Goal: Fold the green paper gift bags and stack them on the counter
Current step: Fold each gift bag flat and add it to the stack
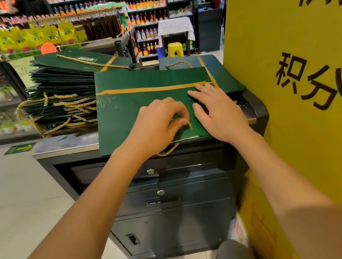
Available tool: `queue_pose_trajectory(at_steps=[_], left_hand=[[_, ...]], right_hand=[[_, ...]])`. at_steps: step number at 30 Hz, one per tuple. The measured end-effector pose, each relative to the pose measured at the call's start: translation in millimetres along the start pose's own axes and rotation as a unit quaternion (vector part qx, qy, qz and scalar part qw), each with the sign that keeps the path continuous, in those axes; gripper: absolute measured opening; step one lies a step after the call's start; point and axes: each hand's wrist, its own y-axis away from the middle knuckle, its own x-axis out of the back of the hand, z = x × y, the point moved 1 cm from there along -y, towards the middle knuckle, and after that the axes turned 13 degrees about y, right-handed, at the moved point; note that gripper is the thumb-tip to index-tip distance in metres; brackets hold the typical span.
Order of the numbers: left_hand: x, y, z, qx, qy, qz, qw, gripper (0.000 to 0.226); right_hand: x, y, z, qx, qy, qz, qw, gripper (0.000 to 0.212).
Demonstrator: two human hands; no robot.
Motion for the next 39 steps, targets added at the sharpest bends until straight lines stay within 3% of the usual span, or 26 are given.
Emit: queue_pose_trajectory(at_steps=[3, 7, 11, 13, 16, 22, 30, 32, 34, 39], left_hand=[[8.4, -2.0, -0.8, 0.030, 0.139, 0.060, 0.988, 0.008], [24.8, -3.1, -3.8, 0.081, 0.296, 0.141, 0.941, 0.011], [30.2, 2.7, -7.0, 0.075, 0.261, 0.124, 0.954, 0.004], [40.9, 7.2, -9.5, 0.072, 0.240, 0.120, 0.961, 0.013], [61.4, 18.5, -19.2, 0.079, 0.155, 0.118, 0.978, 0.013], [69.6, 43.9, -29.6, 0.099, 0.026, -0.049, 0.993, 0.016], [51.1, 41.8, -28.6, 0.123, -0.023, -0.027, 0.992, 0.006], [51.7, 43.7, -32.2, 0.129, 0.044, -0.024, 0.990, 0.008], [54.2, 46.5, -33.7, 0.138, 0.190, 0.018, 0.972, 0.010], [64.7, 50.4, -36.1, 0.153, 0.433, 0.171, 0.872, 0.014]], right_hand=[[-0.5, -0.4, 1.1, 0.001, -0.003, 0.000, 1.000, 0.046], [-0.5, -1.0, 1.3, 0.001, -0.002, -0.001, 1.000, 0.046], [0.9, -1.3, 1.5, 0.002, -0.004, -0.002, 1.000, 0.046], [0.3, -1.3, 1.6, 0.004, -0.004, -0.003, 1.000, 0.046], [-0.3, -1.4, 1.1, 0.004, -0.005, -0.004, 1.000, 0.047], [-0.6, -1.1, 1.1, 0.003, -0.009, -0.003, 1.000, 0.046], [-0.5, -1.3, 1.2, 0.000, -0.006, -0.006, 1.000, 0.046], [-0.2, -1.1, 1.3, 0.002, -0.006, -0.005, 1.000, 0.046], [0.8, -0.8, 1.4, 0.002, -0.009, -0.004, 1.000, 0.046], [0.4, 0.6, 1.1, 0.007, -0.011, -0.002, 1.000, 0.046]])
